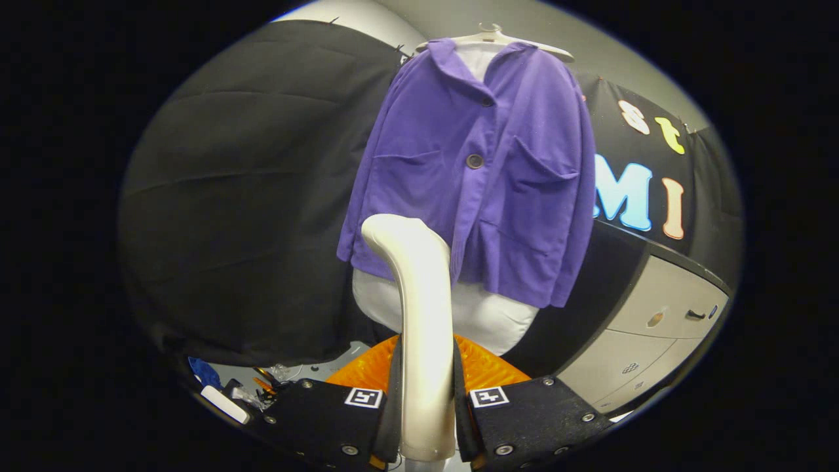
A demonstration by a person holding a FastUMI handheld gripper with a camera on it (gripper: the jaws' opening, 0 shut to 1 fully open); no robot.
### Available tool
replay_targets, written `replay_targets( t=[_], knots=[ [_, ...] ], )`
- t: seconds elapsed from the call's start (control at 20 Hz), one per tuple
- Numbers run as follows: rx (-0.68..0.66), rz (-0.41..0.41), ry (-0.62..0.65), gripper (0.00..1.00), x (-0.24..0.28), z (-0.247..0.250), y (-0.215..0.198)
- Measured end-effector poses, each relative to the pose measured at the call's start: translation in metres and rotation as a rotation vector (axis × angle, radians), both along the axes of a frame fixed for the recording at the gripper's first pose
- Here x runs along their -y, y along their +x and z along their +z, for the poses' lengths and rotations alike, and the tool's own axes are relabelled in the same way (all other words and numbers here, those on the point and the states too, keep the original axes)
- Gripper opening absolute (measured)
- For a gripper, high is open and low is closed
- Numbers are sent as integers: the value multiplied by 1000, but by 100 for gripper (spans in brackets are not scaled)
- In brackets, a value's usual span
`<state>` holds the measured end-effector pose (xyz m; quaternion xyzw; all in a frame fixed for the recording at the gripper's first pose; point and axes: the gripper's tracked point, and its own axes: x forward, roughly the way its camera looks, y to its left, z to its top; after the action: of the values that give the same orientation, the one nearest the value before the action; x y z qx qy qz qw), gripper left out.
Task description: Iron the clothes twice with a garment steamer, once on the left side and once on the right side.
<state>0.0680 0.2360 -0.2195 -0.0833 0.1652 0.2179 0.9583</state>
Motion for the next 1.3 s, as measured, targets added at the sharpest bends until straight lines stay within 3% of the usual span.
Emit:
replay_targets(
  t=[0.2,0.7,1.0,1.3],
  knots=[
    [-16,-51,11,34,72,-8,-16],
    [33,-237,25,34,242,25,-64],
    [65,-311,94,34,306,60,-81],
    [141,-467,194,34,352,120,-88]
  ],
)
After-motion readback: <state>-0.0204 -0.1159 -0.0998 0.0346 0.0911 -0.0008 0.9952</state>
